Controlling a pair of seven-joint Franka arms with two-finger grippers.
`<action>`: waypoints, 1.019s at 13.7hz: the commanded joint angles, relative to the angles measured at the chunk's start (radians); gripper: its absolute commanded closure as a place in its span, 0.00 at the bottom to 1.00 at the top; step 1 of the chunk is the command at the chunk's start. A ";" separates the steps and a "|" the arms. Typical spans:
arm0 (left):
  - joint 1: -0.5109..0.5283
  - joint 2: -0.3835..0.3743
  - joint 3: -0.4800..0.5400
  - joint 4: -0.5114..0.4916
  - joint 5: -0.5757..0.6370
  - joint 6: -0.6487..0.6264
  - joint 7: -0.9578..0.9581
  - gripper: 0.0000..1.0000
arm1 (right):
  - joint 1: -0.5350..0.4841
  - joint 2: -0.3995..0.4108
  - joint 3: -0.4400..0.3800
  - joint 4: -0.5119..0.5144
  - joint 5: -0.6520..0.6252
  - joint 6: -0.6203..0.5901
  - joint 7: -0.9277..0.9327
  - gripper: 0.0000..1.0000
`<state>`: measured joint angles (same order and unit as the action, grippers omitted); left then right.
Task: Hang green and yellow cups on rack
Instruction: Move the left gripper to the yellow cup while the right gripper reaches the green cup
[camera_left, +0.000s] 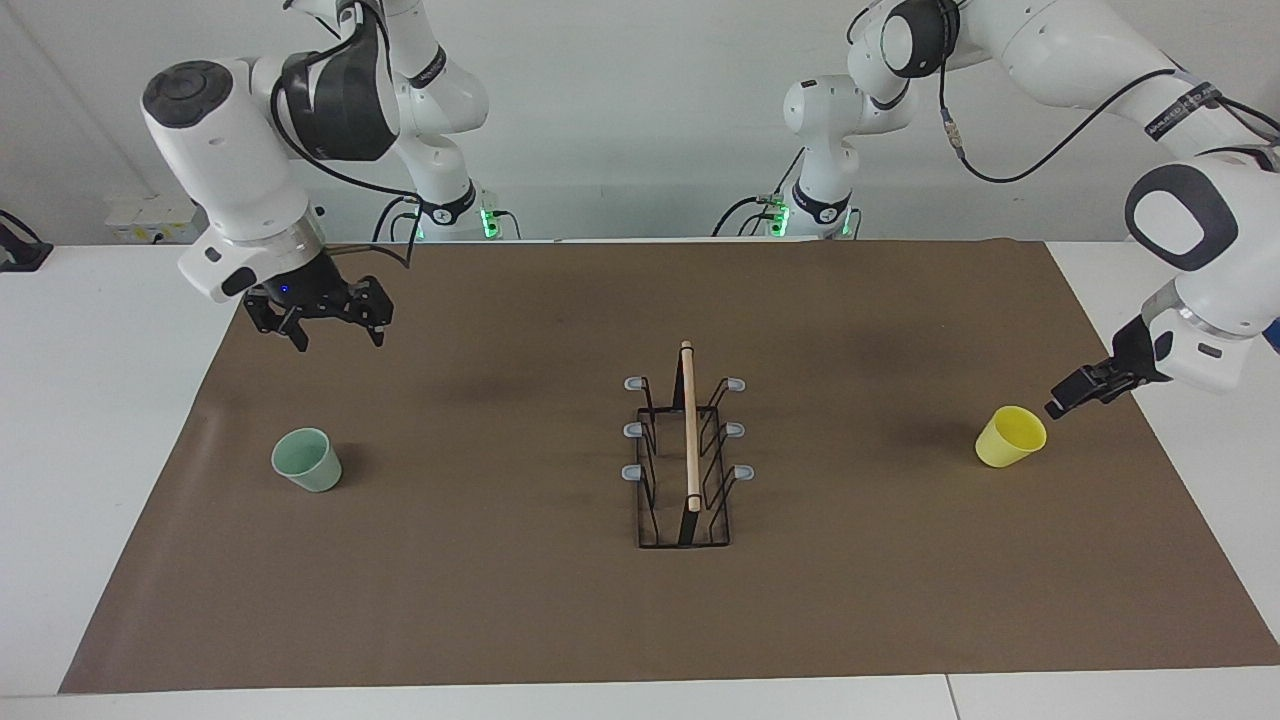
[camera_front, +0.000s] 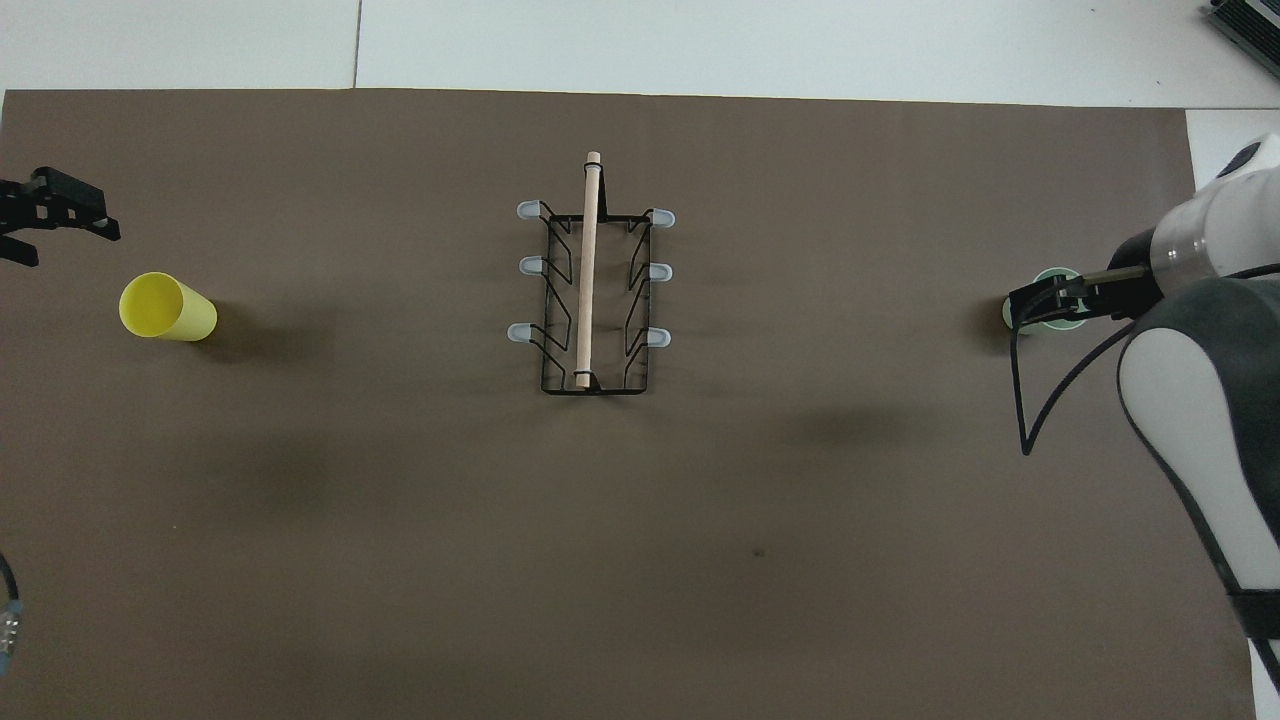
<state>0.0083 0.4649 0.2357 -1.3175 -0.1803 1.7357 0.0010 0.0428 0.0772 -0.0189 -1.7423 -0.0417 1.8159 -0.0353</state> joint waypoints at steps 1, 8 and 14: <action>0.019 0.124 0.020 0.124 -0.030 -0.001 -0.081 0.07 | 0.025 0.052 0.005 -0.011 -0.058 0.037 -0.038 0.00; 0.076 0.224 0.033 0.119 -0.146 0.076 -0.347 0.06 | 0.074 0.093 0.005 -0.062 -0.280 0.075 -0.360 0.00; 0.146 0.316 0.045 0.146 -0.312 0.062 -0.636 0.06 | 0.150 0.102 0.005 -0.105 -0.443 -0.001 -0.457 0.00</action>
<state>0.1273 0.7388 0.2714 -1.2220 -0.4255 1.8128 -0.5450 0.1858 0.1884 -0.0166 -1.8298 -0.4348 1.8407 -0.4387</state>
